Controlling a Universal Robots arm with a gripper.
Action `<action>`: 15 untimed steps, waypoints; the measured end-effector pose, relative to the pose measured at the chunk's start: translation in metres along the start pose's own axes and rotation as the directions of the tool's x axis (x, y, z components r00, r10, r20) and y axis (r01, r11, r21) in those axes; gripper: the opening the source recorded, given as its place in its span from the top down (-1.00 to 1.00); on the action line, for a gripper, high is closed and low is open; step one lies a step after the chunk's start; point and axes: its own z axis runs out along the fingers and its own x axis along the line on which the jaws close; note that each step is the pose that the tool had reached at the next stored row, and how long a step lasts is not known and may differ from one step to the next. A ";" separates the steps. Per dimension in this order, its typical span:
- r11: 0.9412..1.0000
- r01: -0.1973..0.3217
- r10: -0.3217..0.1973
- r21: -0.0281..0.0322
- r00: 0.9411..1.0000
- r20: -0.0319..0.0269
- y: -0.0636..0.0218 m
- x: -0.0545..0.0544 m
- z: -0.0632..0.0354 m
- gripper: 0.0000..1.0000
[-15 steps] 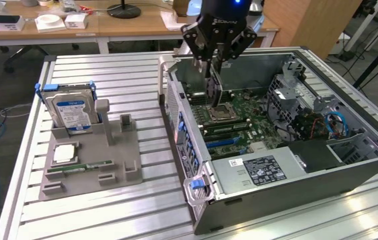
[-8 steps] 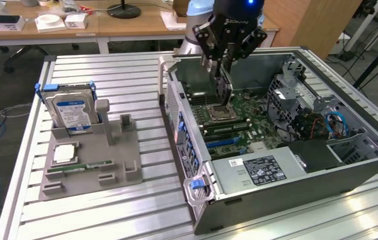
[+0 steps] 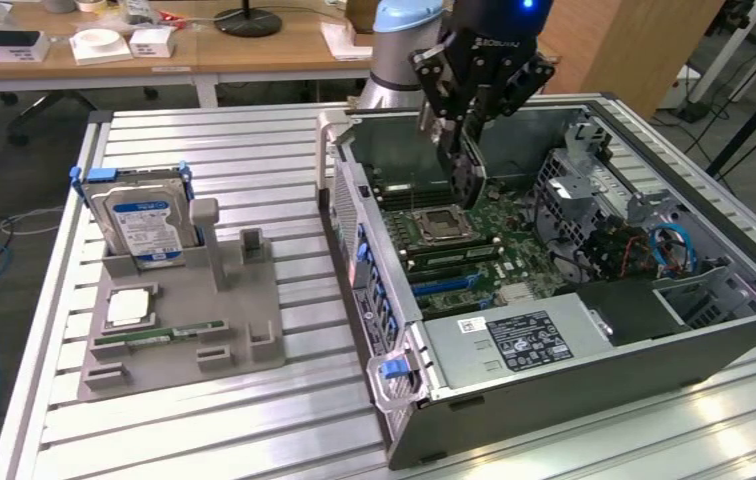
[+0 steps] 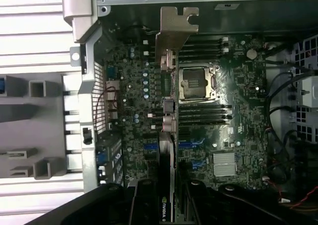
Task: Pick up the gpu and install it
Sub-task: 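Pick up the gpu and move the gpu toward the slot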
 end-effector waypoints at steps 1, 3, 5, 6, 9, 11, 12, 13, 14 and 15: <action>1.000 0.000 0.000 0.000 1.000 0.000 0.0002 -0.003 0.0000 0.47; 1.000 0.000 0.000 0.000 1.000 0.000 0.0007 -0.009 0.0000 0.47; 1.000 0.000 0.000 0.000 1.000 -0.001 0.0011 -0.015 0.0001 0.47; 1.000 0.000 0.000 0.000 1.000 -0.001 0.0014 -0.019 0.0001 0.47; 1.000 0.000 0.000 0.000 1.000 -0.001 0.0022 -0.030 0.0003 0.47; 1.000 0.000 0.000 -0.001 1.000 -0.002 0.0028 -0.037 0.0004 0.47; 1.000 0.001 -0.001 -0.001 1.000 -0.002 0.0030 -0.041 0.0004 0.47; 1.000 0.002 -0.002 -0.001 1.000 -0.002 0.0033 -0.044 0.0004 0.47; 1.000 0.003 -0.003 -0.001 1.000 -0.002 0.0035 -0.047 0.0004 0.47; 1.000 0.003 -0.003 -0.001 1.000 -0.002 0.0037 -0.050 0.0004 0.47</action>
